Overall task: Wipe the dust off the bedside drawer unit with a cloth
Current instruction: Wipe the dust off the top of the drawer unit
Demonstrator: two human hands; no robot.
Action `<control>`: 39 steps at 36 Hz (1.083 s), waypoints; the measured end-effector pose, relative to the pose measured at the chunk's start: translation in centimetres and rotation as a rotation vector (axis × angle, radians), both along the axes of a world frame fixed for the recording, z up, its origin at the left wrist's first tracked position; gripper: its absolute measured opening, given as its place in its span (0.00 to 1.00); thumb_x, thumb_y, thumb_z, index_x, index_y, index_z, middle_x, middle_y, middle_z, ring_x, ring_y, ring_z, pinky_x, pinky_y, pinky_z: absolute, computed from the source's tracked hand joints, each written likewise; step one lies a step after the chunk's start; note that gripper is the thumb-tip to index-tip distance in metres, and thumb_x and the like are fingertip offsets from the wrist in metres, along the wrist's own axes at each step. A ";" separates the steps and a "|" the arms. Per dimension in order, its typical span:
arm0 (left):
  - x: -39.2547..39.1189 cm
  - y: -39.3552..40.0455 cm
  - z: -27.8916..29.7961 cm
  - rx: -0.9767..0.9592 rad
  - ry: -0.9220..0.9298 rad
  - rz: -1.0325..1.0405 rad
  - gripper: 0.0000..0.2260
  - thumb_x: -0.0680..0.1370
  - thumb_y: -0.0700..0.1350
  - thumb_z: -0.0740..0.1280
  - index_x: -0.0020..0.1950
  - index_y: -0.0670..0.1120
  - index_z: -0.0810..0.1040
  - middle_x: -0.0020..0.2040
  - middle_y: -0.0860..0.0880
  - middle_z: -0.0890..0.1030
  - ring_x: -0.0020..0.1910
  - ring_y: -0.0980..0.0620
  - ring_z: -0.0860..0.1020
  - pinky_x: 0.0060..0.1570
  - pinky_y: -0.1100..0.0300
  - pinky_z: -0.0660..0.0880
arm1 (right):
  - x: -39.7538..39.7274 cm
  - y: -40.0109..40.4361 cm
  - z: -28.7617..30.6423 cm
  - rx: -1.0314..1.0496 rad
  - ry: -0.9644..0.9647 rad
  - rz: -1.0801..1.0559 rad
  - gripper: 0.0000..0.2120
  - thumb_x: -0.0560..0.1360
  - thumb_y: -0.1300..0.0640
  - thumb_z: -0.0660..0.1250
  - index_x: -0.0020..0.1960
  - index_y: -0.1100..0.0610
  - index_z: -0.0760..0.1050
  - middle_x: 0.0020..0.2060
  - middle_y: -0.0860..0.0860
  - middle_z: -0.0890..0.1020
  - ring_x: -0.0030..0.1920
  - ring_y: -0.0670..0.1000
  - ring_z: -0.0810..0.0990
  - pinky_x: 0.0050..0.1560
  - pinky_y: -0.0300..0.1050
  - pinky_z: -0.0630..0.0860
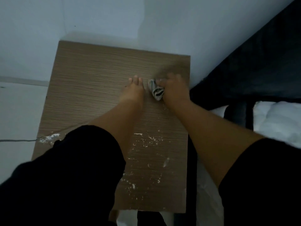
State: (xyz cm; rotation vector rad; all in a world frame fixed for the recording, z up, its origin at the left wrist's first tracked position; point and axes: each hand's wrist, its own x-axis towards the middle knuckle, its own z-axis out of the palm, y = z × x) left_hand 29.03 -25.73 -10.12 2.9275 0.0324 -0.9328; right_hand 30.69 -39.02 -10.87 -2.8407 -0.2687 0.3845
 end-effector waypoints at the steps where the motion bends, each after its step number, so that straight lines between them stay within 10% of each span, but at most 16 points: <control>1: -0.2 0.1 0.1 -0.010 -0.010 0.003 0.36 0.78 0.36 0.64 0.78 0.40 0.44 0.79 0.43 0.45 0.79 0.44 0.47 0.76 0.51 0.54 | -1.5 0.0 0.0 -0.015 0.011 0.010 0.16 0.79 0.61 0.57 0.63 0.54 0.75 0.60 0.58 0.74 0.60 0.59 0.71 0.57 0.48 0.70; 12: -3.3 -0.1 0.9 -0.069 0.001 -0.009 0.35 0.77 0.38 0.66 0.78 0.38 0.49 0.78 0.41 0.52 0.78 0.43 0.52 0.75 0.52 0.57 | -13.5 -0.1 2.3 -0.053 0.216 0.097 0.22 0.78 0.55 0.62 0.71 0.52 0.66 0.64 0.54 0.69 0.66 0.56 0.64 0.62 0.46 0.68; 24: -0.6 -2.6 0.7 -0.101 0.078 -0.075 0.51 0.70 0.44 0.75 0.79 0.42 0.40 0.79 0.45 0.40 0.79 0.45 0.42 0.76 0.49 0.51 | -2.2 -3.6 1.7 0.015 -0.122 -0.087 0.16 0.78 0.63 0.60 0.64 0.56 0.75 0.59 0.58 0.74 0.57 0.57 0.74 0.53 0.47 0.72; 39: 0.8 -4.4 -0.1 -0.069 0.101 -0.036 0.53 0.70 0.42 0.75 0.78 0.42 0.36 0.78 0.44 0.36 0.78 0.44 0.40 0.75 0.52 0.54 | 9.1 -3.8 0.1 0.201 0.028 -0.417 0.16 0.80 0.53 0.58 0.58 0.64 0.76 0.59 0.60 0.77 0.59 0.57 0.76 0.56 0.44 0.72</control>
